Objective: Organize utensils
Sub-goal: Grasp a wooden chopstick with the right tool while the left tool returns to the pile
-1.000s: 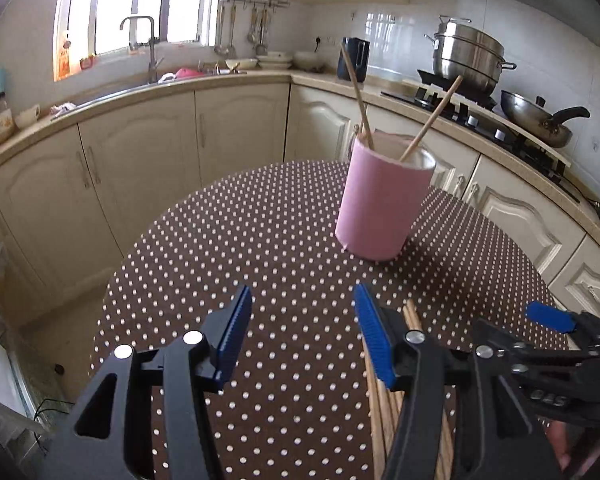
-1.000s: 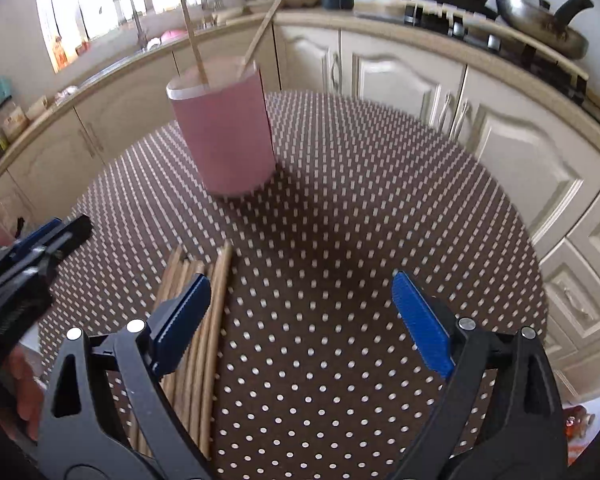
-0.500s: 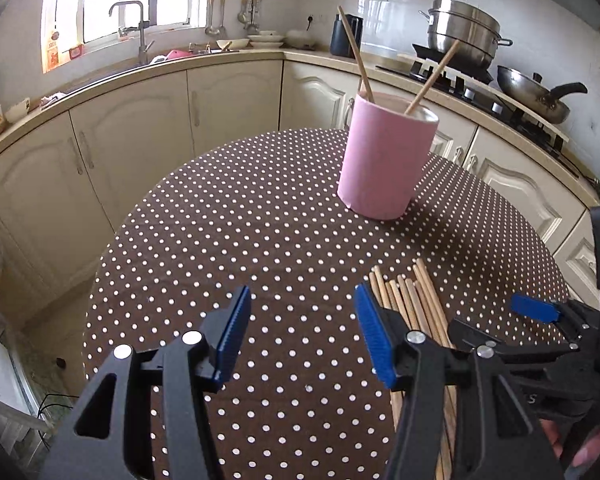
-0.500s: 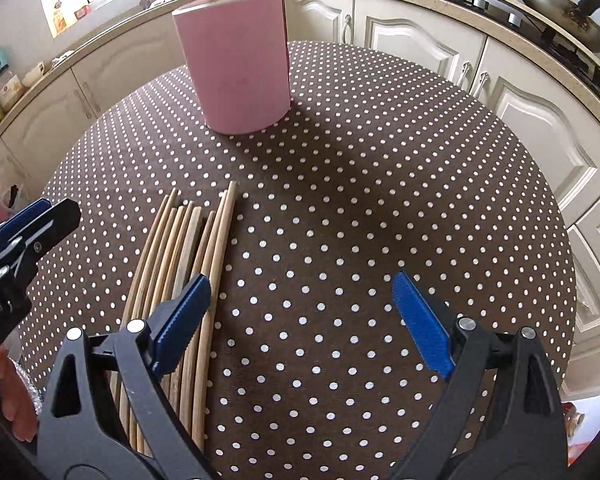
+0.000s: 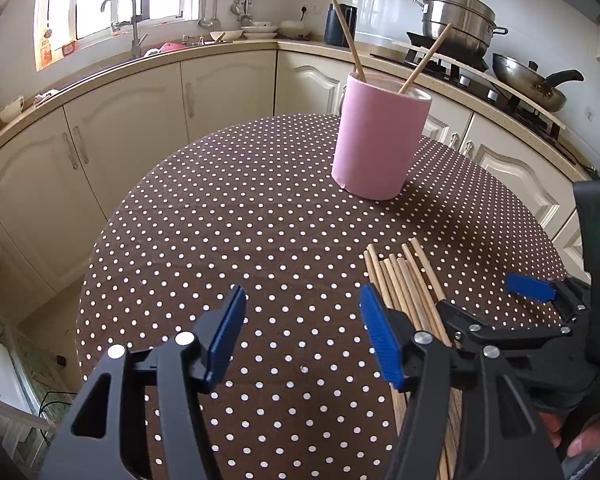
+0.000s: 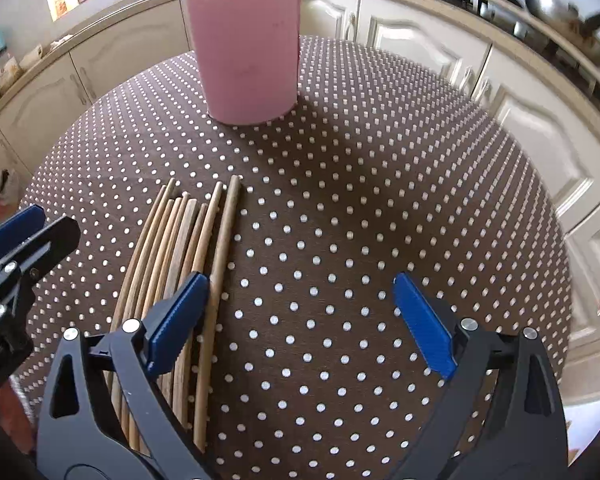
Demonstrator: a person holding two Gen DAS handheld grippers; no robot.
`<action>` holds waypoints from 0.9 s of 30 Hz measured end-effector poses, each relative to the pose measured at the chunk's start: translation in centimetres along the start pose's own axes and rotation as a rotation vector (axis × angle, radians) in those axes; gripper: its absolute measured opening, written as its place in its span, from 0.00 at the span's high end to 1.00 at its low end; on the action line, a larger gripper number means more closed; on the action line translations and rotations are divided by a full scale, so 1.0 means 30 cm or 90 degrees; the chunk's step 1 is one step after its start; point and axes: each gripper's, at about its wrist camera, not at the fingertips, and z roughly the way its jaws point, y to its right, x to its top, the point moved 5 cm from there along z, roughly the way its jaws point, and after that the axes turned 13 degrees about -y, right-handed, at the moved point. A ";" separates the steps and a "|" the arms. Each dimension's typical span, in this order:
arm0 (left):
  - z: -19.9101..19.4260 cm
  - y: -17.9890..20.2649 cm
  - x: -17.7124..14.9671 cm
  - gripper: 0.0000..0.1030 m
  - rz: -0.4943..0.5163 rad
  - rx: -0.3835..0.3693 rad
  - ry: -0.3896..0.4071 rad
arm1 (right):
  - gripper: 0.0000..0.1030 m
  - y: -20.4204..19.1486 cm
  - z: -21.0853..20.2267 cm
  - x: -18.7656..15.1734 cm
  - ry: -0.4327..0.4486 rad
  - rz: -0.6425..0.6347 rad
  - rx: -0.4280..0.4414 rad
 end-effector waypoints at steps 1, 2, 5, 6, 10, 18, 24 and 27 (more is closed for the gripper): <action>0.001 0.003 -0.001 0.42 0.001 0.000 -0.002 | 0.13 -0.006 -0.003 -0.001 0.003 -0.006 0.003; 0.002 0.006 -0.003 0.42 0.002 0.000 -0.003 | 0.23 -0.012 -0.006 -0.002 0.006 -0.012 0.019; 0.009 0.019 -0.010 0.41 0.006 -0.004 -0.014 | 0.73 -0.034 -0.026 -0.008 0.032 -0.039 0.040; 0.012 0.026 -0.011 0.41 0.008 -0.005 -0.018 | 0.82 -0.044 -0.029 -0.012 0.039 -0.053 0.047; 0.024 0.062 -0.024 0.40 0.025 -0.013 -0.035 | 0.92 -0.019 -0.033 -0.024 0.040 -0.033 0.088; 0.076 0.119 -0.040 0.39 0.047 0.014 -0.080 | 0.94 0.034 -0.040 -0.050 0.039 0.010 0.158; 0.099 0.123 -0.014 0.30 0.020 0.055 -0.093 | 0.94 0.069 -0.040 -0.055 0.037 0.030 0.206; 0.108 0.128 0.004 0.27 0.011 0.076 -0.096 | 0.94 0.074 -0.041 -0.057 0.037 0.036 0.222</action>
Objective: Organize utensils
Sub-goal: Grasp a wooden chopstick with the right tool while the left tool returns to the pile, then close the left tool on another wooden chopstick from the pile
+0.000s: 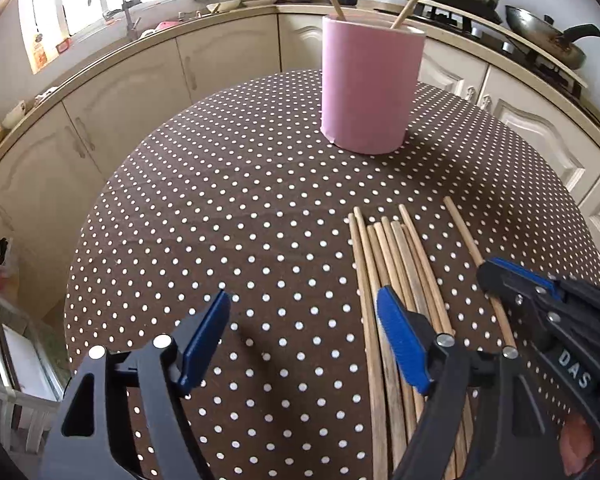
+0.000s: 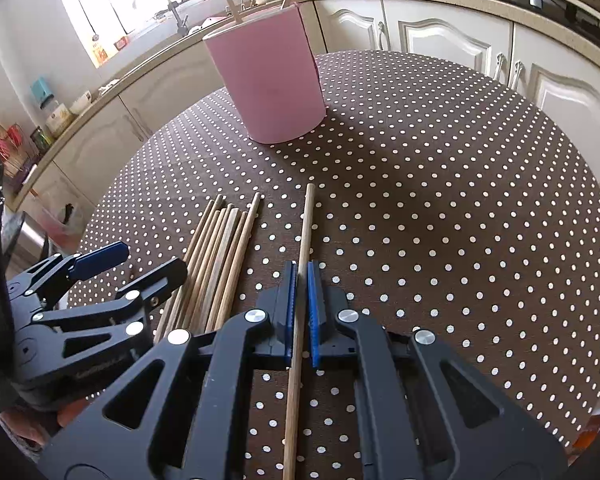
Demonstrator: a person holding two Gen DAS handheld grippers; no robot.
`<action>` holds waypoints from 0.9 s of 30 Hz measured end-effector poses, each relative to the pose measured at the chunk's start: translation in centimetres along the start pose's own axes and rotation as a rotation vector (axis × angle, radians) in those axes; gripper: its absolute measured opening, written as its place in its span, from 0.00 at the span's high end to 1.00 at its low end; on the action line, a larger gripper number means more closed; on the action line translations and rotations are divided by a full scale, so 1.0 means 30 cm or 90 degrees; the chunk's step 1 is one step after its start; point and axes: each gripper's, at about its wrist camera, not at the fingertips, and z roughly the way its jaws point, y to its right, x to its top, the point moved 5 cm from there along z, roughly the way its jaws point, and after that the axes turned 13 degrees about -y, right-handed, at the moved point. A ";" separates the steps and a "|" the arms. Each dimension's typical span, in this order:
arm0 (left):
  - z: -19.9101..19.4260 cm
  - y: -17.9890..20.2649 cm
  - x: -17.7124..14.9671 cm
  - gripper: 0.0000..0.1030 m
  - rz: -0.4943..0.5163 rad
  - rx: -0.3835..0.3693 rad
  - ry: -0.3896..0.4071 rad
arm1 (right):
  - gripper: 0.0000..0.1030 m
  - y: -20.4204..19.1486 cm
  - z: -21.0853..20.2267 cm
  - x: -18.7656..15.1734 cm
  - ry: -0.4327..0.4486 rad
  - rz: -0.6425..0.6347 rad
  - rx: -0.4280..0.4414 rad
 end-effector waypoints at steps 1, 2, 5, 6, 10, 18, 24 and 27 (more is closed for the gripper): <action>0.001 0.003 0.006 0.26 -0.003 0.004 -0.002 | 0.94 0.002 -0.001 0.002 0.000 0.002 0.004; 0.003 0.004 0.011 0.24 -0.004 0.009 -0.003 | 0.94 0.006 -0.002 0.001 0.000 0.005 0.012; 0.007 0.008 0.028 0.22 -0.007 0.027 -0.008 | 0.94 0.014 -0.006 0.001 -0.001 0.013 0.028; 0.005 0.009 0.030 0.22 -0.006 0.032 -0.009 | 0.94 0.017 -0.007 0.001 -0.001 0.015 0.033; -0.011 0.020 0.032 0.22 -0.002 0.095 -0.022 | 0.94 0.027 -0.014 -0.001 -0.001 0.021 0.046; -0.007 0.047 0.040 0.22 0.019 0.139 -0.028 | 0.94 0.042 -0.015 0.002 -0.002 0.026 0.061; 0.016 0.024 0.050 0.22 -0.008 0.107 -0.026 | 0.94 0.042 -0.018 0.001 -0.003 0.025 0.060; 0.037 -0.024 0.061 0.31 -0.071 0.028 -0.032 | 0.94 0.034 -0.018 0.000 -0.003 0.022 0.055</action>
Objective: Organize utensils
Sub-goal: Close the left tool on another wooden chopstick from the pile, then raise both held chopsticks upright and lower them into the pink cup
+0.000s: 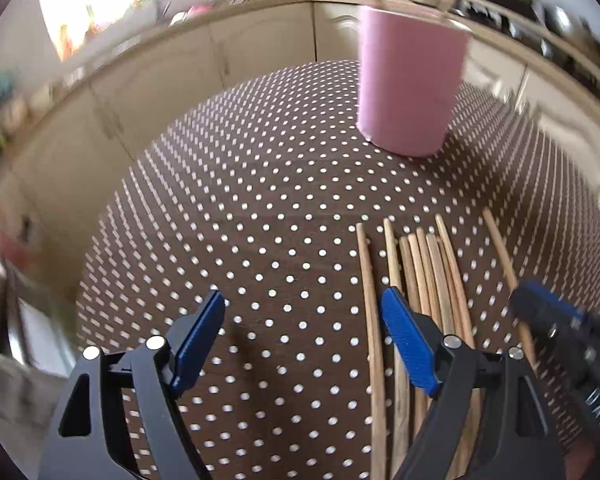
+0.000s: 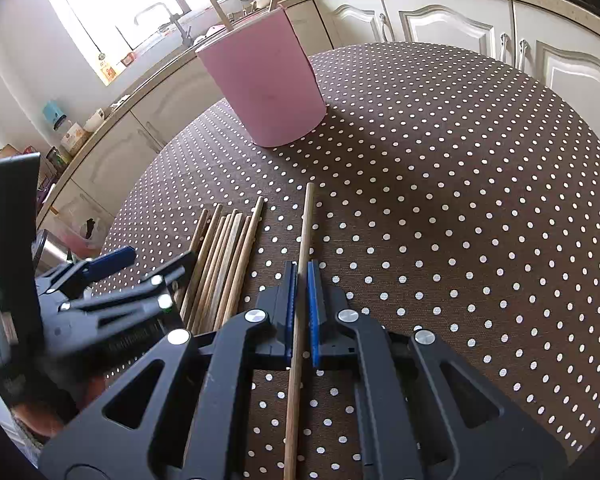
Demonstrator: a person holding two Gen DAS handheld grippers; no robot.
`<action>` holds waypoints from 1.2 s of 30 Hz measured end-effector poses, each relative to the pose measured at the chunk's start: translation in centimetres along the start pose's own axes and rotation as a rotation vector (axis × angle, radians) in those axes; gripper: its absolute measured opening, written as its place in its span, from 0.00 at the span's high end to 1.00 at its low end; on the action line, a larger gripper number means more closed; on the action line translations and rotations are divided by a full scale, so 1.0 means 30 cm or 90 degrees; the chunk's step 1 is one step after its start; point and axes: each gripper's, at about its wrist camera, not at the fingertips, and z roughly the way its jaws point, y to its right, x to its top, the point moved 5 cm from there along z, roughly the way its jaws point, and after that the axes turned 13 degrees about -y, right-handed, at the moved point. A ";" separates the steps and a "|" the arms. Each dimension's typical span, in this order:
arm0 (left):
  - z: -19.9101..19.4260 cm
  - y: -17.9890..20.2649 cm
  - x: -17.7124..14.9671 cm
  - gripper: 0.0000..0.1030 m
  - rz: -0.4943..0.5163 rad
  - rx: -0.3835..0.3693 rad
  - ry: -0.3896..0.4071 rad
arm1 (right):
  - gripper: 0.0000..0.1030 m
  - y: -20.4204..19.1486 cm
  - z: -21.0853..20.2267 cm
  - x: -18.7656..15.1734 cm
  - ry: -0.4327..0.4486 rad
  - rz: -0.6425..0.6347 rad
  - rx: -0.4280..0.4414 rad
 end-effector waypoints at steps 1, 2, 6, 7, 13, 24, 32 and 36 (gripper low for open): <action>-0.003 -0.012 0.002 0.52 -0.010 -0.003 0.011 | 0.94 -0.002 0.001 0.000 0.000 -0.001 -0.001; -0.006 -0.019 0.003 0.70 -0.011 0.002 0.023 | 0.94 -0.005 0.002 0.001 0.000 -0.002 -0.003; -0.007 -0.026 0.008 0.93 -0.009 -0.011 0.035 | 0.94 -0.017 0.004 0.002 0.001 -0.007 -0.016; -0.008 -0.029 0.008 0.93 -0.011 -0.022 0.035 | 0.94 -0.017 0.004 0.003 0.001 -0.007 -0.016; -0.020 -0.043 -0.018 0.94 -0.012 -0.041 0.040 | 0.94 -0.049 -0.035 0.002 0.039 -0.025 -0.029; -0.164 -0.069 -0.027 0.94 -0.014 -0.099 0.127 | 0.94 -0.066 -0.128 0.022 0.094 -0.029 -0.052; -0.330 -0.069 -0.015 0.94 -0.013 -0.136 0.228 | 0.95 -0.077 -0.244 0.052 0.157 -0.035 -0.071; -0.407 -0.068 -0.004 0.94 -0.011 -0.145 0.267 | 0.95 -0.077 -0.296 0.075 0.185 -0.034 -0.078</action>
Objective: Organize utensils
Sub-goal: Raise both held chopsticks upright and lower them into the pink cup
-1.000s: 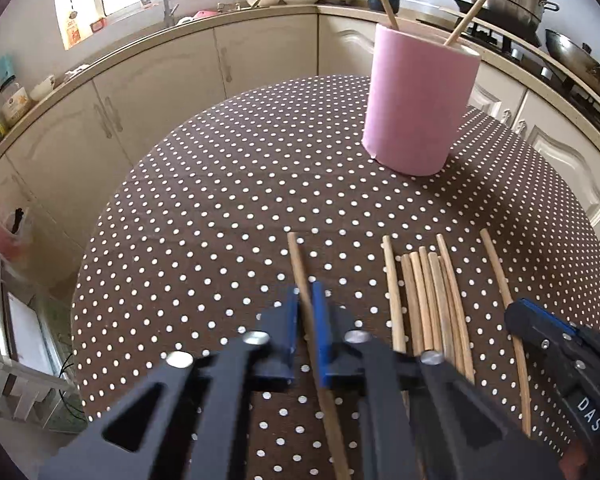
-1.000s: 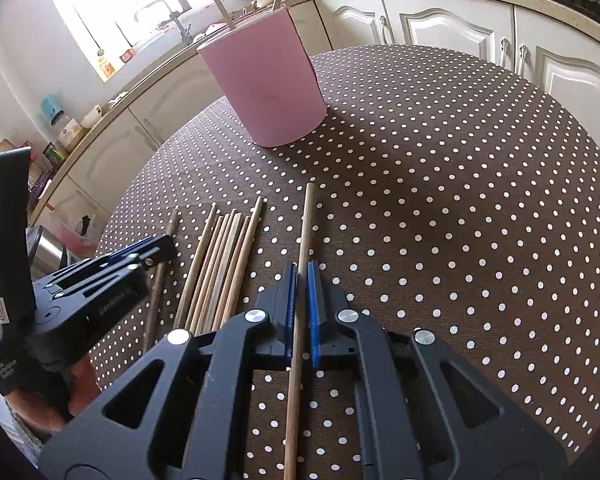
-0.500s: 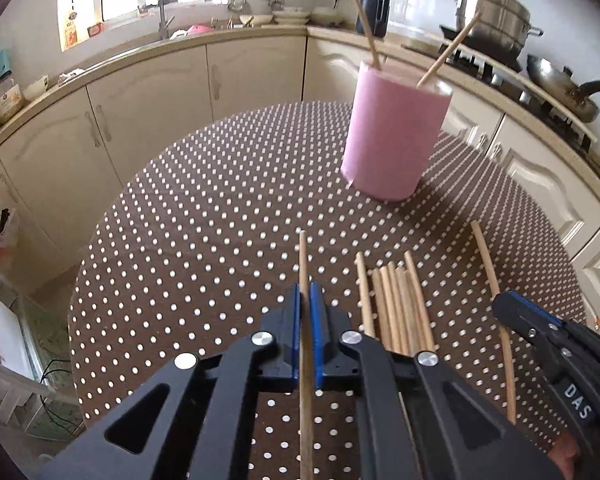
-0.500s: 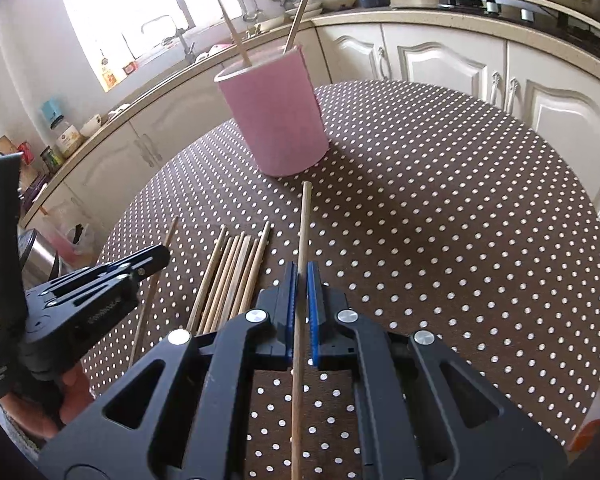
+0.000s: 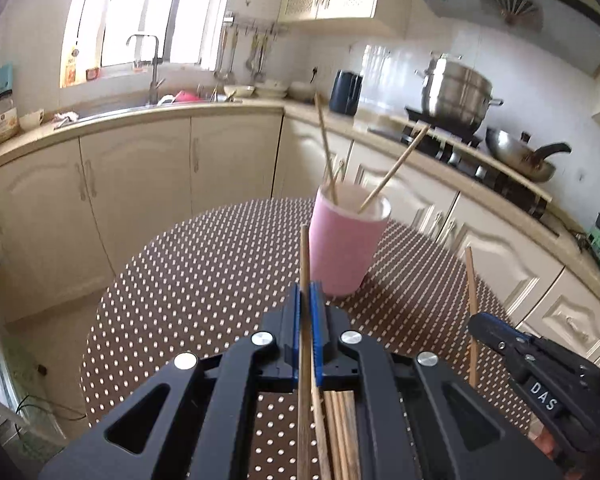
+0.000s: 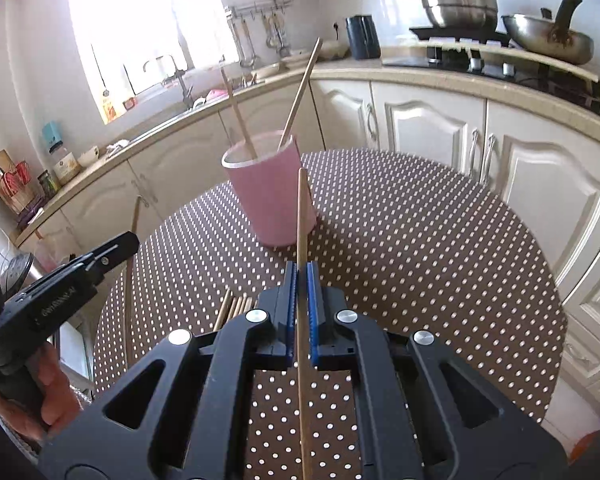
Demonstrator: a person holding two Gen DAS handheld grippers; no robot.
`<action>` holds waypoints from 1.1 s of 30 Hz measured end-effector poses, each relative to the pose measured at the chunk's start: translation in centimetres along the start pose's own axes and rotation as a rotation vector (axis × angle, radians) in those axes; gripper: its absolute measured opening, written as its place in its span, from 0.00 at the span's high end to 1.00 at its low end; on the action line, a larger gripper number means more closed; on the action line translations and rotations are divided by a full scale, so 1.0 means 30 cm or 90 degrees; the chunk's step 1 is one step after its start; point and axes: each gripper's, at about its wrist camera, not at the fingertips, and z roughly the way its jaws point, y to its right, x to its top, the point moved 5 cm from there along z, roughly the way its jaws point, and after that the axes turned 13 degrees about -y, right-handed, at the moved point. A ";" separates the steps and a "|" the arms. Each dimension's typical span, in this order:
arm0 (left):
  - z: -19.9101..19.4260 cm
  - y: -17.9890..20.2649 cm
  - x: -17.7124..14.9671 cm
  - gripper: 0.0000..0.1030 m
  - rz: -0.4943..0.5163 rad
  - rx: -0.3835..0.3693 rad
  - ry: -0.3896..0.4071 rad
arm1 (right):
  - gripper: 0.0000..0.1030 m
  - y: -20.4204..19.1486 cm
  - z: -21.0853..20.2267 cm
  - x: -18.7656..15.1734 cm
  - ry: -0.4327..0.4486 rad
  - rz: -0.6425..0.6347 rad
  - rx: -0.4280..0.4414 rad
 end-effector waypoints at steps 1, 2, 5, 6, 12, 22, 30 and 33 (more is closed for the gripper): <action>-0.012 0.005 0.012 0.94 0.001 0.001 0.006 | 0.95 -0.003 -0.010 0.008 0.007 0.000 -0.001; -0.024 0.008 0.020 0.94 0.001 0.004 0.014 | 0.95 -0.010 -0.021 0.014 0.013 -0.002 -0.001; -0.045 0.018 0.053 0.94 0.001 0.002 0.031 | 0.95 -0.018 -0.054 0.041 0.034 -0.007 -0.004; -0.054 0.020 0.062 0.94 0.000 0.002 0.036 | 0.95 -0.024 -0.063 0.051 0.041 -0.012 -0.003; -0.122 0.029 0.116 0.94 0.003 0.001 0.083 | 0.95 -0.035 -0.113 0.110 0.075 -0.016 -0.012; -0.164 0.043 0.206 0.94 0.008 -0.004 0.126 | 0.95 -0.057 -0.147 0.208 0.108 -0.027 -0.027; -0.187 0.066 0.309 0.94 0.024 -0.010 0.165 | 0.95 -0.080 -0.159 0.331 0.141 -0.026 -0.031; -0.196 0.085 0.351 0.94 0.034 -0.010 0.180 | 0.95 -0.090 -0.165 0.391 0.159 -0.023 -0.032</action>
